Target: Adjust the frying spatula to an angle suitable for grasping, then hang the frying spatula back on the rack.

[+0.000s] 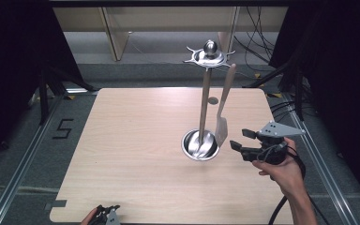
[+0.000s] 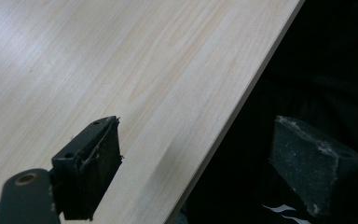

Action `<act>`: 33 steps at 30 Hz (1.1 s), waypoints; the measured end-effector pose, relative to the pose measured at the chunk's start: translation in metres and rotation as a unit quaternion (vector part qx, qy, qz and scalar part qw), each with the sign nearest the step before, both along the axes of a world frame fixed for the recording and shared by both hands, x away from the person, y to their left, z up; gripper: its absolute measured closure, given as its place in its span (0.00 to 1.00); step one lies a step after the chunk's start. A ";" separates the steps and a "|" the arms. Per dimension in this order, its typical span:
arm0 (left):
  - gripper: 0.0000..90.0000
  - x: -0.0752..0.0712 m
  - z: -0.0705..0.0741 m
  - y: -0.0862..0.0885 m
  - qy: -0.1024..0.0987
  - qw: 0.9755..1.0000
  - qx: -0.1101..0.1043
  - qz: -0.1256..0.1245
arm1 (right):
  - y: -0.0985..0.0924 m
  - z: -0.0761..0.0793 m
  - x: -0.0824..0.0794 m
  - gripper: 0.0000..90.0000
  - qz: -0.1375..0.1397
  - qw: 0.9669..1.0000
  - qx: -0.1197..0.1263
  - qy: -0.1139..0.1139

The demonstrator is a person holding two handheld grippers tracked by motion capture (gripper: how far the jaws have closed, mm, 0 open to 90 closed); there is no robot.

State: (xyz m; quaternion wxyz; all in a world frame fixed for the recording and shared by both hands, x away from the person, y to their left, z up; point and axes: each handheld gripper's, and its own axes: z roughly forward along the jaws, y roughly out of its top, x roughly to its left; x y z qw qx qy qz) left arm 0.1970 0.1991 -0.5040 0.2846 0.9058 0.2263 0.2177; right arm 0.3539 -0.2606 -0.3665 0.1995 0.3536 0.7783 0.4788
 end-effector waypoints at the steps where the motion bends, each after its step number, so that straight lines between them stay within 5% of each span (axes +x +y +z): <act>1: 0.17 -0.001 0.001 0.000 -0.004 1.000 -0.001 0.003 | 0.000 -0.003 0.000 0.41 -0.003 1.000 0.001 0.000; 16: 0.17 -0.002 0.001 -0.001 -0.007 1.000 0.005 0.001 | -0.013 -0.029 -0.005 0.40 -0.003 0.999 -0.011 0.045; 33: 0.17 -0.002 0.002 0.000 -0.010 1.000 0.005 0.004 | -0.022 -0.043 -0.007 0.39 -0.008 0.998 -0.027 0.056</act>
